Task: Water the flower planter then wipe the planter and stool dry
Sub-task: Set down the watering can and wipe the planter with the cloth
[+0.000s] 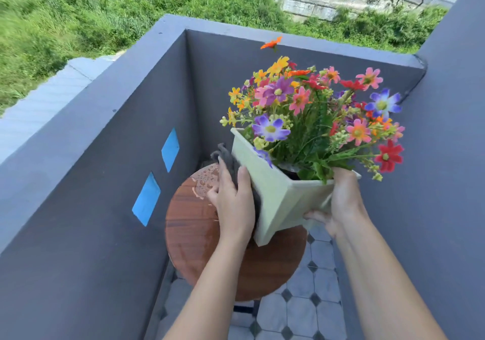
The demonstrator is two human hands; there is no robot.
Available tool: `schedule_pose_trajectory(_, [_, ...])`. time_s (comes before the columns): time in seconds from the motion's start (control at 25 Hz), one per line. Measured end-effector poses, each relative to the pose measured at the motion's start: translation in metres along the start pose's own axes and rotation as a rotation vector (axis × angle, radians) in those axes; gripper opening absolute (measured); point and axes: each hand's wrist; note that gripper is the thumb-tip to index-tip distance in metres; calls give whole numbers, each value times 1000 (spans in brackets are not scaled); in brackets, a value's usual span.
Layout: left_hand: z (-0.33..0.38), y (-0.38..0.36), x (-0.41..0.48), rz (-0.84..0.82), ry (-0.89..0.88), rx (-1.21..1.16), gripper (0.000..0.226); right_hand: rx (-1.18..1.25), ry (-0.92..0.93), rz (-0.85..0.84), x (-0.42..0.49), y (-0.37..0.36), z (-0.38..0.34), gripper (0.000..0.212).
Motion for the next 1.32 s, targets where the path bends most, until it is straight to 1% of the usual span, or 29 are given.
schedule_pose_trajectory(0.08, [-7,1,-20,-7,-62,5,50,16,10,1,2,0,-1,55])
schedule_pose_trajectory(0.16, [-1,3,-36,-13,-237,25,46,33,18,8,4,4,-7,52])
schedule_pose_trajectory(0.2, [7,3,-40,-10,-342,56,46,37,27,-1,5,6,-11,56])
schedule_pose_trajectory(0.28, [26,2,-39,50,-503,105,47,26,44,-44,0,11,-19,64])
schedule_pose_trajectory(0.32, [39,3,-33,104,-527,104,48,13,58,-66,-5,13,-23,65])
schedule_pose_trajectory(0.4, [71,7,-19,168,-442,68,47,7,75,-99,-17,19,-33,64])
schedule_pose_trajectory(0.52, [94,18,11,137,-240,136,42,47,70,-129,-31,28,-48,58])
schedule_pose_trajectory(0.6, [85,20,12,97,-150,168,38,95,81,-144,-37,35,-55,58])
schedule_pose_trajectory(0.68, [68,16,-1,111,-120,153,37,127,89,-138,-40,41,-62,66])
schedule_pose_trajectory(0.72, [59,12,-9,111,-107,133,39,129,96,-121,-41,43,-63,66])
schedule_pose_trajectory(0.76, [48,6,-18,84,-75,94,43,121,105,-102,-41,46,-66,61])
schedule_pose_trajectory(0.88, [26,-13,-37,-102,126,-127,68,113,127,-36,-43,47,-68,43])
schedule_pose_trajectory(0.92, [21,-17,-40,-170,200,-214,71,123,130,-12,-43,48,-67,36])
schedule_pose_trajectory(0.96, [17,-20,-41,-228,244,-292,67,137,131,7,-42,49,-65,28])
schedule_pose_trajectory(1.0, [16,-20,-44,-264,245,-319,61,148,129,28,-41,50,-64,22])
schedule_pose_trajectory(1.04, [16,-18,-43,-300,213,-295,56,155,130,43,-38,51,-63,21])
schedule_pose_trajectory(1.08, [17,-13,-44,-351,158,-233,50,160,132,62,-36,51,-63,23])
schedule_pose_trajectory(1.16, [17,1,-49,-538,30,-73,42,161,143,95,-33,54,-67,23])
schedule_pose_trajectory(1.2, [18,10,-50,-607,0,17,37,156,141,112,-31,56,-69,21])
schedule_pose_trajectory(1.24, [19,20,-51,-621,-7,84,30,156,137,128,-29,58,-71,23])
schedule_pose_trajectory(1.32, [21,37,-42,-517,-82,283,18,154,143,148,-23,62,-73,37])
Point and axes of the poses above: each hand's wrist, its own x-axis towards the middle knuckle, its own y-axis out of the back of the hand, z = x × y
